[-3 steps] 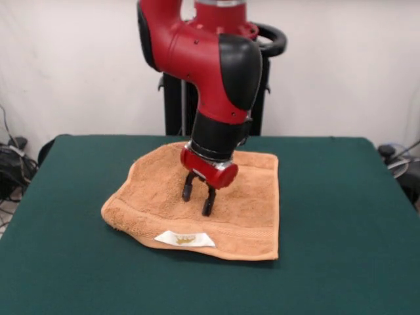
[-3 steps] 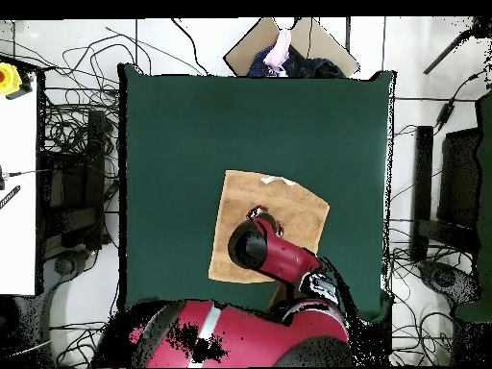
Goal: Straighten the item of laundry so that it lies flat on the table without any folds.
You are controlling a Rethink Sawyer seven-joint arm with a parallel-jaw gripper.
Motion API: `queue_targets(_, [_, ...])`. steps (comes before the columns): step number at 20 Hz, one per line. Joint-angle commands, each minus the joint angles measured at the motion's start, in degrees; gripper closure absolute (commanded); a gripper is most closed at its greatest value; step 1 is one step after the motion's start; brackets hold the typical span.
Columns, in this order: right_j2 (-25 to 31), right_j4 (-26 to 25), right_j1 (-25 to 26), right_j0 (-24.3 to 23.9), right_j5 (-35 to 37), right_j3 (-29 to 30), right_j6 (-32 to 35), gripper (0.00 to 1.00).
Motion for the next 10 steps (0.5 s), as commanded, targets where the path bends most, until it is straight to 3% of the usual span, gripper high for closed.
queue_targets(1, [-2.66, 7.31, 4.31, 12.25, -6.01, 0.22, 12.78, 0.0])
queue_targets(5, [-11.88, 15.28, 6.73, 21.95, -8.31, -0.21, 10.92, 0.0])
queue_targets(8, [-12.9, 17.05, 7.25, 23.35, -8.03, -0.32, 10.16, 0.0])
queue_targets(10, [-10.55, 16.47, 6.68, 22.48, -7.53, -1.73, 10.2, 0.0])
